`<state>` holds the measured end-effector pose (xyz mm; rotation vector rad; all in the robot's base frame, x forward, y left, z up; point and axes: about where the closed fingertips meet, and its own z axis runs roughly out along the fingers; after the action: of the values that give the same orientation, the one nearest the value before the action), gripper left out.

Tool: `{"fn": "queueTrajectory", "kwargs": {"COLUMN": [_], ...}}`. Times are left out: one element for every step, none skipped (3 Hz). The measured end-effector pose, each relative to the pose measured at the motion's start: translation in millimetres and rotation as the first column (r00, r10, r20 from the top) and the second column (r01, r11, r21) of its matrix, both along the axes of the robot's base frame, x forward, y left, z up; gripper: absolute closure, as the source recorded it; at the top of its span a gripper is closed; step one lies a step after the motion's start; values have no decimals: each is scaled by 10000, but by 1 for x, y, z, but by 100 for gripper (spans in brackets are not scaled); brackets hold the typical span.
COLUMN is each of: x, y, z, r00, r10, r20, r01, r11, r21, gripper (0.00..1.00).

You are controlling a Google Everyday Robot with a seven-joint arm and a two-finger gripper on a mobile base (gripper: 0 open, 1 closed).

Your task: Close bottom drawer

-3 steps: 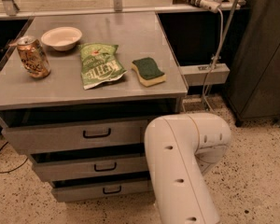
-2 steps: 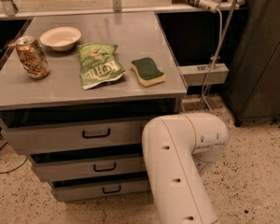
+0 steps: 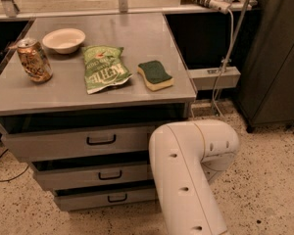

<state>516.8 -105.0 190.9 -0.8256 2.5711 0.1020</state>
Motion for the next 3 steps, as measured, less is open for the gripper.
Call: {"fn": "queueTrajectory", "kwargs": {"x": [11,27,42], "y": [2,1,-1], "z": [-5,-7,-5], "r00": [9997,9983,9957], "r10": [-65,-183,-304], "r20": [219,557,880], "r01": [66,192,325], "r11": [10000,9997,9992], "r21": [-23,-151,-225], "gripper": [100,100,100]}}
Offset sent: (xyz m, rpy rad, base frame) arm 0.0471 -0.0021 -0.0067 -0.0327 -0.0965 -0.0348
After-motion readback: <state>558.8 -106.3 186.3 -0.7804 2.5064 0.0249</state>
